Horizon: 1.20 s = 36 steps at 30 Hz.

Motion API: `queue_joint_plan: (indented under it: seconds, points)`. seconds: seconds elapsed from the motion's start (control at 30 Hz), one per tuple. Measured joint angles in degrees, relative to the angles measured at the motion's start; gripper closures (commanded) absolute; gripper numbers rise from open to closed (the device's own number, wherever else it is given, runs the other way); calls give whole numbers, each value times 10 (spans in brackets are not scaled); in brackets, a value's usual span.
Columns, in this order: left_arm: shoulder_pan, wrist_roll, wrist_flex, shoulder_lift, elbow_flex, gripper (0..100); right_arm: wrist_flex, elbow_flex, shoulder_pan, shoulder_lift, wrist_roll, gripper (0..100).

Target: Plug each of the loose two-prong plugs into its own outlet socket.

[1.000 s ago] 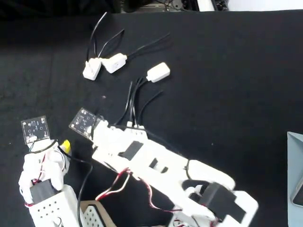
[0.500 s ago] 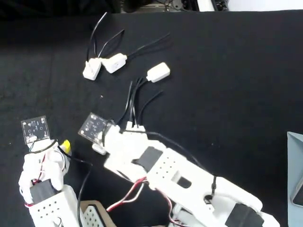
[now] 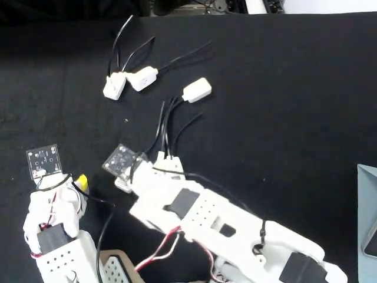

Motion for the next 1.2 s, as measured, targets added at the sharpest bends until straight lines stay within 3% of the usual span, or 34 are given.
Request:
queue_joint_plan:
  seconds: [0.33, 0.8, 1.2]
  points:
    - [0, 0, 0, 0, 0, 744, -83, 4, -21, 47, -39, 985]
    - [0, 0, 0, 0, 0, 744, -125, -178, 91, 323, -40, 985]
    - [0, 0, 0, 0, 0, 744, -432, -212, 179, 394, -40, 985]
